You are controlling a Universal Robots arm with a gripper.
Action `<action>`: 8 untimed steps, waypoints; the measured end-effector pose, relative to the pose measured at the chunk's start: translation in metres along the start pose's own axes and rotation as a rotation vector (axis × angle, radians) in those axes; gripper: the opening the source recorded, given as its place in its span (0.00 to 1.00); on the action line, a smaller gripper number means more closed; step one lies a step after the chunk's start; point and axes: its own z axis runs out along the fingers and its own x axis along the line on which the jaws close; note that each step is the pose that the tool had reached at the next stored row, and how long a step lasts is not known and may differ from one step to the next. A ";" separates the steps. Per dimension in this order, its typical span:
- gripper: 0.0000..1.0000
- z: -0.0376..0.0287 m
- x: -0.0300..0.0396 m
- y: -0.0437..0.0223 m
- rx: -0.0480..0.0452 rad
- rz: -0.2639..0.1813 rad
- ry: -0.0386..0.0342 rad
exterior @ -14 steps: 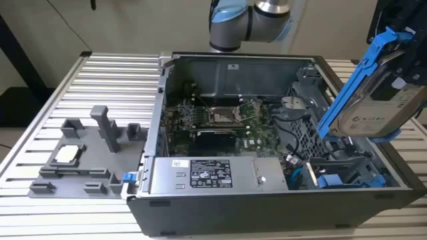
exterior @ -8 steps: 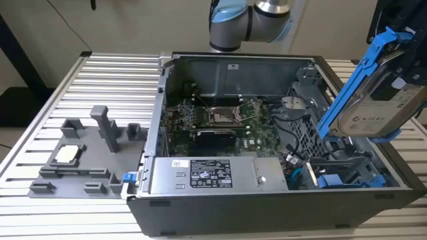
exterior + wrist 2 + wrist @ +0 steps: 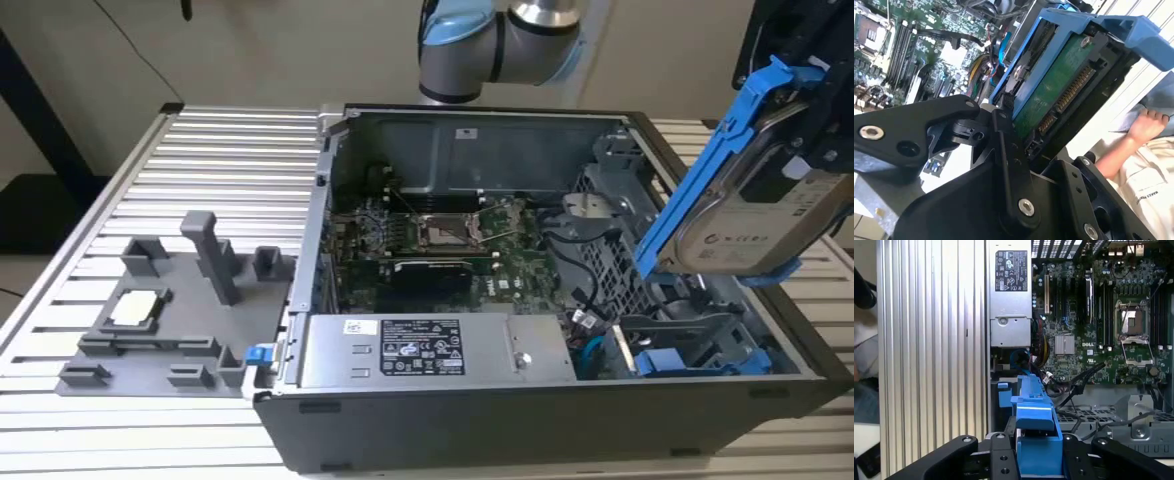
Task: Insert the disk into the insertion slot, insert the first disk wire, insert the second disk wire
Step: 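Insert the disk into the insertion slot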
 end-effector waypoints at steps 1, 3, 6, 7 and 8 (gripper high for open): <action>0.33 0.0011 0.0000 -0.0001 0.0001 0.000 0.0000; 0.33 0.0037 0.0000 -0.0001 0.0005 0.000 0.0001; 0.33 0.0082 0.0000 -0.0003 0.0007 -0.004 0.0002; 0.33 0.0096 0.0000 -0.0004 0.0011 -0.008 0.0003; 0.33 0.0109 0.0000 -0.0004 0.0021 -0.012 0.0005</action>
